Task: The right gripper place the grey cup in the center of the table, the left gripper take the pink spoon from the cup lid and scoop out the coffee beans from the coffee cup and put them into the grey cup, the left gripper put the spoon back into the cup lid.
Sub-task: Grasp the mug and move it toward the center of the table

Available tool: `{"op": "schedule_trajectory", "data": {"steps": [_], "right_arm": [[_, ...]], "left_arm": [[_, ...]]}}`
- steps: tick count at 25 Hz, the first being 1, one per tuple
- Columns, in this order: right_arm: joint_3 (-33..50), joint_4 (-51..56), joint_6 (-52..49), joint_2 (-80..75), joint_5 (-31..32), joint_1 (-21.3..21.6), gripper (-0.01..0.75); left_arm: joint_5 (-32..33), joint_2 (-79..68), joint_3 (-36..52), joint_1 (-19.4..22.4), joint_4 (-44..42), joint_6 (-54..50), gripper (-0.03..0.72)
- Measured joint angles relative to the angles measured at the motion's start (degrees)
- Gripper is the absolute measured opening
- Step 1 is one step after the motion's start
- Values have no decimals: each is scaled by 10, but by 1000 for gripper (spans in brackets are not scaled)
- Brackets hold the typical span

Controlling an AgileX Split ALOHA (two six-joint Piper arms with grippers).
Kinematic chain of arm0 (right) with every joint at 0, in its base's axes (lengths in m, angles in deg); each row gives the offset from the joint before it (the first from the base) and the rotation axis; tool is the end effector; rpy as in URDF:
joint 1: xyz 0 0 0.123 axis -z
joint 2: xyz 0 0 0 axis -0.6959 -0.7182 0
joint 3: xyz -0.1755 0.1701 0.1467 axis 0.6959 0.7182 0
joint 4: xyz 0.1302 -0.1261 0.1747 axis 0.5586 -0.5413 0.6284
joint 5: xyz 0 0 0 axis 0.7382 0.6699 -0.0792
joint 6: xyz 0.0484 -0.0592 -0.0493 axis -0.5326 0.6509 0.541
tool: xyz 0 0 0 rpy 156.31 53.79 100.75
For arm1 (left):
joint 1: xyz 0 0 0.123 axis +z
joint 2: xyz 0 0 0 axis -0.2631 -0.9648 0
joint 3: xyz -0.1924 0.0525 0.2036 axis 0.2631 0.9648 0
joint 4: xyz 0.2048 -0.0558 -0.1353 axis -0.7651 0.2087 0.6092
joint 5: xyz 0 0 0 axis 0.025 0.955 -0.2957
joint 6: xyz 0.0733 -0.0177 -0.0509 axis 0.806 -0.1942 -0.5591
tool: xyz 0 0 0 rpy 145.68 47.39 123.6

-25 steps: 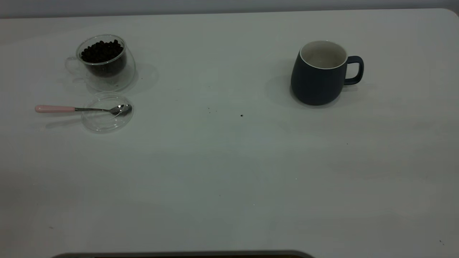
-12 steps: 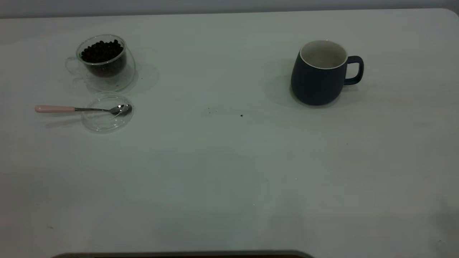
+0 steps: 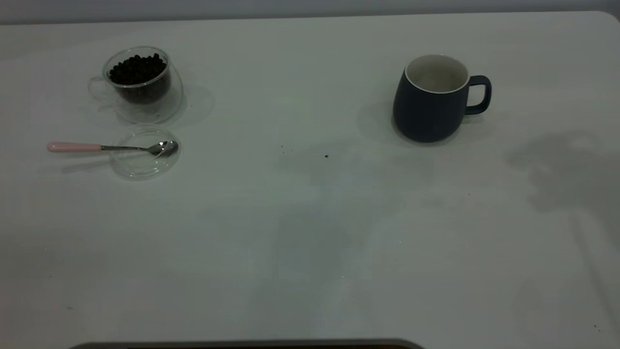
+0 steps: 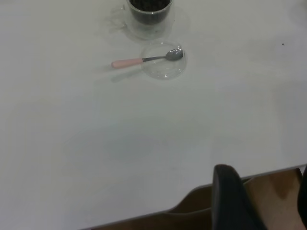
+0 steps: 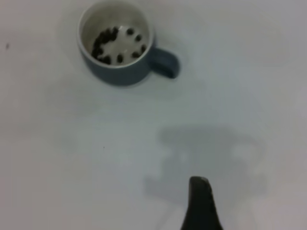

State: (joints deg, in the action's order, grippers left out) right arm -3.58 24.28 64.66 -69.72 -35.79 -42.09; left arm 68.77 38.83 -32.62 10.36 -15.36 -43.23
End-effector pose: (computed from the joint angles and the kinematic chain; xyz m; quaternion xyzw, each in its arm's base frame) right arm 0.3283 0.0056 0.2291 -0.2377 0.9365 0.0257 0.2567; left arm -0.0104 -0.0085 0.2682 0.0800 0.8655 -0.0560 0.4913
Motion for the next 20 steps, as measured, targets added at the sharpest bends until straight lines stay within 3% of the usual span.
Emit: {"op": "schedule_trajectory", "data": {"steps": [9, 16, 20], "right_arm": [[-78, 87, 431, -229, -74, 0, 587], [-112, 237, 747, -324, -125, 0, 587], [-146, 336, 783, -365, -133, 0, 587]], "left_arm": [[0, 0, 0, 0, 0, -1, 401], [0, 0, 0, 0, 0, -1, 401], [0, 0, 0, 0, 0, -1, 401]]}}
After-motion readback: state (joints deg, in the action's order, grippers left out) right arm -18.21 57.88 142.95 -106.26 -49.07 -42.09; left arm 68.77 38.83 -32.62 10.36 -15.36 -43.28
